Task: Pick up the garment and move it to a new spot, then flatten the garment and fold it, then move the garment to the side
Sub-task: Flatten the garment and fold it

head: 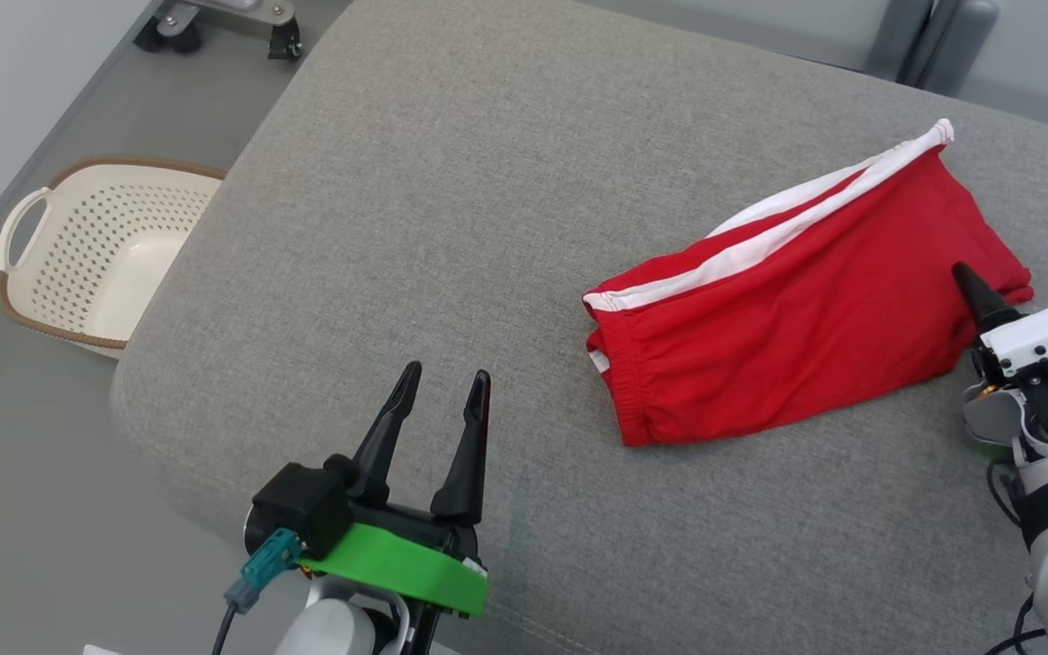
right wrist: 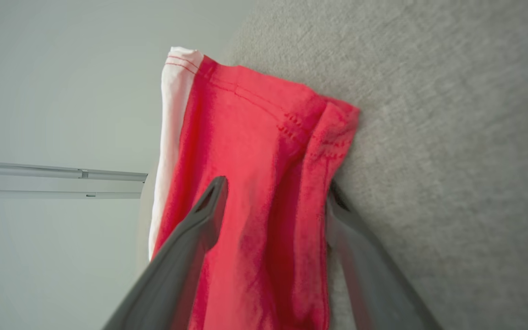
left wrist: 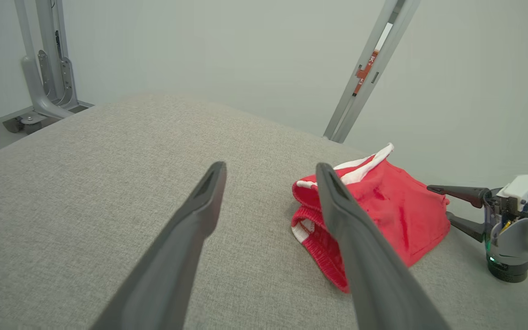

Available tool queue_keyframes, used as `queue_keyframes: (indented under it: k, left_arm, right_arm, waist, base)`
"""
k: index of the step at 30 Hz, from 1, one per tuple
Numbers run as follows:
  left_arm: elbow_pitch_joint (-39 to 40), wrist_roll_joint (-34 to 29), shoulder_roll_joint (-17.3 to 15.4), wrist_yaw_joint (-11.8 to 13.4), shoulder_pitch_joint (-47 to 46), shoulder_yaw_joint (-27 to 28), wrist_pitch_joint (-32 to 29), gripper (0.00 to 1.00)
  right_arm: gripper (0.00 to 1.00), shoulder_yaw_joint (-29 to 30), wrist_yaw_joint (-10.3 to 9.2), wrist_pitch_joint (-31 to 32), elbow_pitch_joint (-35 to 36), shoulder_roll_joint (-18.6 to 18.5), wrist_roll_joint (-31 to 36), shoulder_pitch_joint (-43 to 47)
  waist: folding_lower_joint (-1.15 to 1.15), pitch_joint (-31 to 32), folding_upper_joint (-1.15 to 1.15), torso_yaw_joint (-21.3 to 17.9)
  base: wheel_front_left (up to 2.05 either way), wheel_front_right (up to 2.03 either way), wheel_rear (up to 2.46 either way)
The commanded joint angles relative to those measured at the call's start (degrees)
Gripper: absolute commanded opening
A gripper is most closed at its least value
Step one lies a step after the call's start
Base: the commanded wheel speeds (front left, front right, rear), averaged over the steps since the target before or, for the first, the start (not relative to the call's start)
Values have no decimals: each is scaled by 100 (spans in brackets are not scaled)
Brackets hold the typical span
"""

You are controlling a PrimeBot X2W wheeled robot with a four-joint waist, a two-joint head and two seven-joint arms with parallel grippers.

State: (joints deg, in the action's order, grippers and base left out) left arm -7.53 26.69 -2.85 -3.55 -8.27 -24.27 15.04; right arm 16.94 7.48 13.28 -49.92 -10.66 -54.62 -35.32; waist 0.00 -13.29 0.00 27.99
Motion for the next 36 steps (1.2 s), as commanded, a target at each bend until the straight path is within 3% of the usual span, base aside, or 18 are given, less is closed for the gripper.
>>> queue_keyframes:
  k: [1, 14, 15, 16, 26, 36]
  left_arm:
    - [29, 49, -11, 26, -116, -25, 17, 100]
    - [39, 177, -11, 109, -191, -234, 17, 100]
    - [39, 180, -11, 110, -199, -235, 17, 100]
    - [35, 184, -11, 114, -205, -230, 17, 100]
    - [-83, 114, -12, 97, -117, -123, 18, 100]
    - [-193, 2, -14, 42, 73, 137, 18, 100]
  right_arm:
    - [100, -26, -1, 52, -253, 74, 60, 29]
    - [100, 74, 0, 46, -1281, -76, 281, -759]
    - [63, 71, 0, 39, -1300, -84, 281, -788]
    - [0, 52, 0, 19, -1301, -95, 291, -811]
    - [0, 79, -7, -410, -1105, -225, 127, -704]
    - [0, 158, -7, -841, -736, -185, -132, -182]
  waist:
    - [0, -119, 0, 135]
    - [0, -291, 0, 428]
    - [0, -291, 0, 434]
    - [0, -284, 0, 438]
    - [0, -16, 0, 216]
    - [0, 368, 0, -455]
  base:
    - [0, 0, 0]
    - [0, 0, 0]
    - [0, 0, 0]
    - [0, 0, 0]
    - [0, 0, 0]
    - [0, 0, 0]
